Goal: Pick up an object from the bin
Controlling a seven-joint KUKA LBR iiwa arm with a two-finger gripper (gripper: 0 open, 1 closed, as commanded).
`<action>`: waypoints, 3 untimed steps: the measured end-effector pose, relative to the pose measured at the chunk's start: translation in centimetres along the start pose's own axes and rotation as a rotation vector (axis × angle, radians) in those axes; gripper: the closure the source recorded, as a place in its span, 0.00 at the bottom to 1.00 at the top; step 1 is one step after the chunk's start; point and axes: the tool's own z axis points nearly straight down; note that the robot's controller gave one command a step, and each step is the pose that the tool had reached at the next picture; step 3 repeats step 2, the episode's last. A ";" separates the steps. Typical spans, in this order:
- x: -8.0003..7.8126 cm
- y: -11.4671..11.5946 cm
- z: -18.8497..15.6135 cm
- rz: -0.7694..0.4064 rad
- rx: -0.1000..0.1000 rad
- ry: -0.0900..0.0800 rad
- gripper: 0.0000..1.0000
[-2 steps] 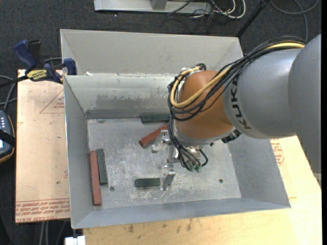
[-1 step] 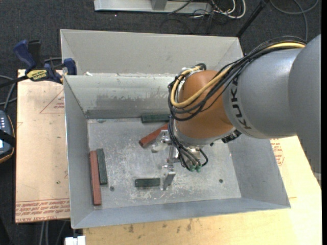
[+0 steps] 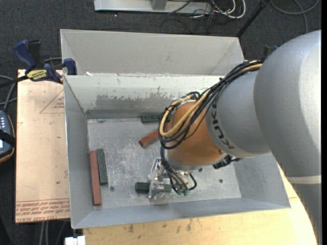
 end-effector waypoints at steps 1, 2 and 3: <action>0.0 0.0 0.0 0.000 0.000 0.000 1.00; -1.9 -1.3 -12.6 -0.055 0.004 0.009 1.00; -1.9 -1.3 -12.6 -0.055 0.004 0.009 1.00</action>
Offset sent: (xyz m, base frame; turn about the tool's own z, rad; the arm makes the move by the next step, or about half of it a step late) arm 0.0165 -0.0149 0.1263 -0.0555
